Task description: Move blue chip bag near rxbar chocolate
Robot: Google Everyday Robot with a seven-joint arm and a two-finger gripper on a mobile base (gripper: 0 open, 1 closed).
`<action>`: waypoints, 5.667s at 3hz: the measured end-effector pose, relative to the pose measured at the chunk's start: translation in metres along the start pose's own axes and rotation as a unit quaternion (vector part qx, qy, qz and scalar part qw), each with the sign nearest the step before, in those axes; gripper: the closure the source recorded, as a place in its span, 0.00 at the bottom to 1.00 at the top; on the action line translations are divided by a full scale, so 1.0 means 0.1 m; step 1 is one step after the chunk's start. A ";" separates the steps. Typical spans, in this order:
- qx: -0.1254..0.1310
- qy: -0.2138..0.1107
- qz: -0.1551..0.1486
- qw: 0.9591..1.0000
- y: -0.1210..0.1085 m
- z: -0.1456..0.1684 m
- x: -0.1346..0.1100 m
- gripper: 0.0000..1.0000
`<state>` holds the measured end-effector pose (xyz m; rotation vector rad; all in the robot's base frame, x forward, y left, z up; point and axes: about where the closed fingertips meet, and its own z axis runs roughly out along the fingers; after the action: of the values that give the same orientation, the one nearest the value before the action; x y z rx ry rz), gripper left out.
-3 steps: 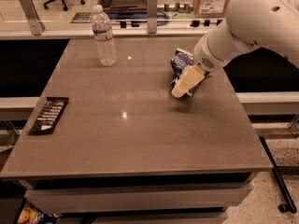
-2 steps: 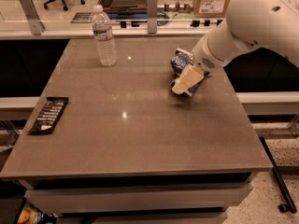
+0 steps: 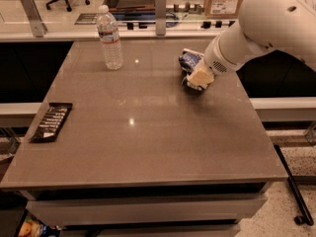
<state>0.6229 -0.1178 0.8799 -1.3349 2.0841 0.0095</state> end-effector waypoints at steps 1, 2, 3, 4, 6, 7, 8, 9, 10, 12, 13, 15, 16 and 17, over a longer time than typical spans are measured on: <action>0.000 0.000 -0.001 1.000 0.01 0.00 -0.01 0.87; 0.000 0.000 -0.002 1.000 0.01 -0.01 -0.02 1.00; 0.000 0.000 -0.002 1.000 0.01 -0.01 -0.02 1.00; 0.000 -0.018 -0.003 1.000 -0.05 -0.15 -0.05 1.00; 0.023 -0.066 -0.039 0.997 -0.06 -0.76 -0.32 1.00; 0.006 -0.099 -0.076 0.992 0.16 -0.97 -0.56 1.00; -0.022 -0.127 -0.117 0.985 0.53 -1.13 -0.81 1.00; -0.049 -0.148 -0.148 0.977 0.97 -1.21 -1.00 1.00; -0.059 -0.162 -0.167 0.971 1.44 -1.28 -1.12 1.00; -0.053 -0.171 -0.189 0.966 2.29 -1.15 -1.33 1.00; -0.047 -0.172 -0.195 0.964 2.30 -1.21 -1.39 0.82; -0.032 -0.177 -0.211 0.961 2.36 -1.37 -1.55 0.36; -0.028 -0.178 -0.215 0.960 2.37 -1.42 -1.60 0.23; -0.028 -0.178 -0.215 0.960 2.37 -1.42 -1.60 0.23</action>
Offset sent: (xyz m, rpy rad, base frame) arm -0.0005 0.0008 0.0004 -0.0007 -0.0005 0.0014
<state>0.3990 0.0772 0.9974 -1.6599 1.4784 0.1128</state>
